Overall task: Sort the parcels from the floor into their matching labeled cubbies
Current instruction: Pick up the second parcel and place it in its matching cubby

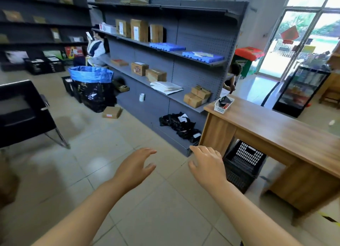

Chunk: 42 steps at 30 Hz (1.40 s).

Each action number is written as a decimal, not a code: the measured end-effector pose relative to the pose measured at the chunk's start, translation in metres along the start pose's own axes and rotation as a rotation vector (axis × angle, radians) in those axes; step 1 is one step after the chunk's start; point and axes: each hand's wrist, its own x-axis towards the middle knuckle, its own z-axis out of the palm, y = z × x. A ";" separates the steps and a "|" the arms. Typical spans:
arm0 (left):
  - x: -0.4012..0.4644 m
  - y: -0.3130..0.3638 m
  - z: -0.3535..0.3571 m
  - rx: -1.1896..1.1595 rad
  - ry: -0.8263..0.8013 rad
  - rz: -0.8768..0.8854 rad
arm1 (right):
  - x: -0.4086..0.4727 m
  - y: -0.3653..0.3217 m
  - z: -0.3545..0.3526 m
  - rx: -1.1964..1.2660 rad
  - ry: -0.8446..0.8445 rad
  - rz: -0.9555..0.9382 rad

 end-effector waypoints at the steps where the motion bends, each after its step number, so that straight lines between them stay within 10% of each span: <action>1: 0.007 -0.011 -0.004 -0.004 0.001 -0.004 | 0.012 -0.008 0.005 0.008 -0.004 0.000; 42: 0.417 -0.431 -0.183 -0.017 0.197 -0.396 | 0.616 -0.263 0.222 0.136 -0.250 -0.253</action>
